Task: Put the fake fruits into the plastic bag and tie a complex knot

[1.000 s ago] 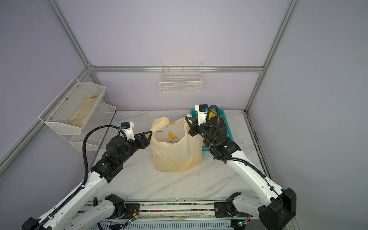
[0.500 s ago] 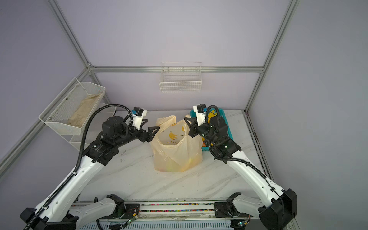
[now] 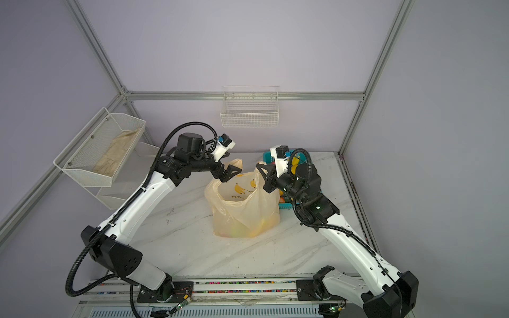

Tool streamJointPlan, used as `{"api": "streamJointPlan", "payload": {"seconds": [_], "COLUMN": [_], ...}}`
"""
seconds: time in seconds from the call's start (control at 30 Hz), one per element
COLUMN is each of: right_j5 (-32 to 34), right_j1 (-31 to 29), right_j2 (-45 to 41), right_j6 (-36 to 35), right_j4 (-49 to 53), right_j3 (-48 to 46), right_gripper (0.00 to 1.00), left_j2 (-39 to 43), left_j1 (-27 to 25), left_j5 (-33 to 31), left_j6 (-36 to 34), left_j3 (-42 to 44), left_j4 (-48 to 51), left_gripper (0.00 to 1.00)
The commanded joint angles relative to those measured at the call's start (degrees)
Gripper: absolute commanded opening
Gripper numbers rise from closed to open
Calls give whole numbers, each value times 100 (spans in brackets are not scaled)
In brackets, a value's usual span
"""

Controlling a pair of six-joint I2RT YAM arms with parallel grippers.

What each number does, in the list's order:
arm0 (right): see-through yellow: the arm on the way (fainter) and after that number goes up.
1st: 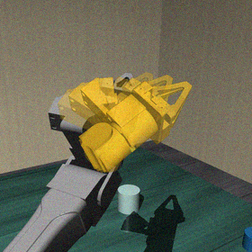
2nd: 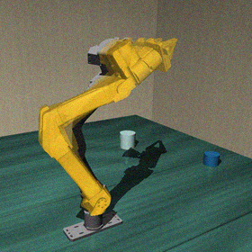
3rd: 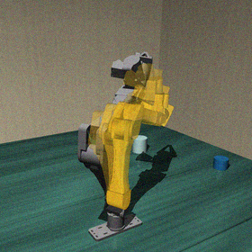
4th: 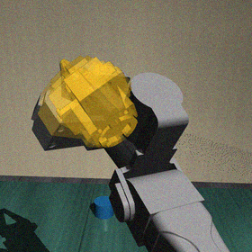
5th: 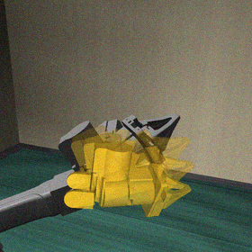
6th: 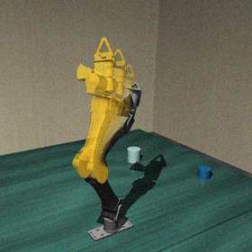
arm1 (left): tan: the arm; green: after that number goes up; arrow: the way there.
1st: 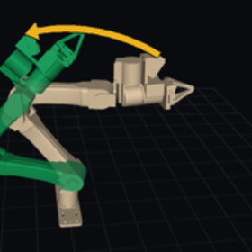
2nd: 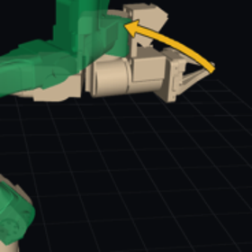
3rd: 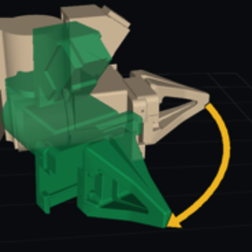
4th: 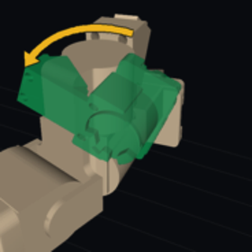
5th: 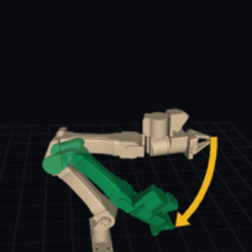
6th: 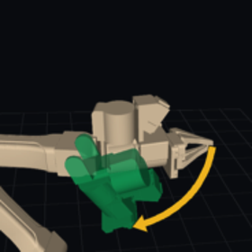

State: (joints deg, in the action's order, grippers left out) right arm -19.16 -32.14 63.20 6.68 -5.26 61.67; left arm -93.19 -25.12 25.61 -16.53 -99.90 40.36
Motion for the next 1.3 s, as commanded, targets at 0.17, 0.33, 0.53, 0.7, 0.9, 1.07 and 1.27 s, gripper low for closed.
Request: {"api": "streamJointPlan", "payload": {"seconds": [0.17, 0.33, 0.53, 0.7, 0.9, 1.07, 1.27], "right_j5": [-54, 31, 120, 200, 504, 1049, 1701], "right_j1": [24, 24, 24, 24, 24, 24, 24], "right_j2": [-149, -167, -123, -90, -176, -351, -723], "right_j6": [-147, -149, -189, -210, -160, -71, -17], "right_j4": [-82, -46, -28, -28, -2, 30, 154], "right_j3": [-111, -102, -106, -94, -111, -174, -322], "right_gripper": [0, 0, 0, 0, 0, 0, 0], "left_j2": [-898, -1332, -1657, -1511, -1017, 65, 1627], "left_j1": [31, 32, 34, 35, 34, 51, 189], "left_j5": [462, 846, 1088, 1300, 1236, 1000, 561], "left_j6": [-535, -431, -404, -308, 237, 1483, 3459], "left_j3": [-1667, -2131, -2558, -2574, -2432, -1145, 1018], "left_j4": [668, 784, 1088, 1150, 1056, -259, -2890], "left_gripper": [97, 85, 58, 37, 7, 0, 0]}}
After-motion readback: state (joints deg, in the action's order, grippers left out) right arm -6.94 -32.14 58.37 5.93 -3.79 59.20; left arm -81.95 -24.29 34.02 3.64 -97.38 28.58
